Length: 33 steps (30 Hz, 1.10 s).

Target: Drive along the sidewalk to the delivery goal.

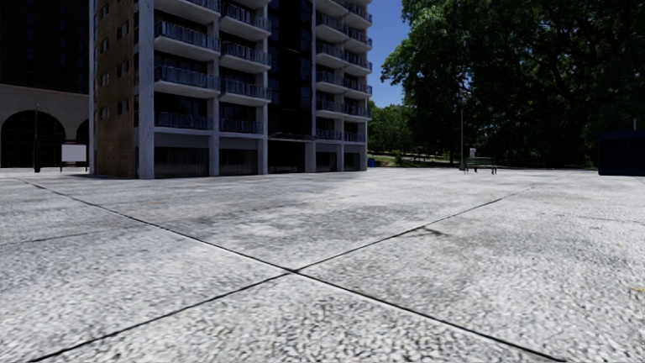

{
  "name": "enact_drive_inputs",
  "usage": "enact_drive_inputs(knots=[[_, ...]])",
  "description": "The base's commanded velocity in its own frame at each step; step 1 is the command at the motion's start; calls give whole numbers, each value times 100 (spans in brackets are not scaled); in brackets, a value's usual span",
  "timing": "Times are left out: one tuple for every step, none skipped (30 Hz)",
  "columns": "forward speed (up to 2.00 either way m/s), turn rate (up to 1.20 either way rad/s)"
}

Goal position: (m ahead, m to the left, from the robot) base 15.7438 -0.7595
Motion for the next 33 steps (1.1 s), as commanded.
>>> enact_drive_inputs(knots=[[197,0],[197,0],[197,0],[197,0],[197,0],[197,0],[197,0],[197,0],[197,0],[197,0],[197,0],[197,0],[197,0],[197,0],[197,0],[197,0],[197,0],[197,0],[197,0],[197,0],[197,0],[197,0],[197,0],[197,0],[197,0],[197,0],[197,0],[197,0],[197,0],[197,0],[197,0],[197,0],[197,0]])
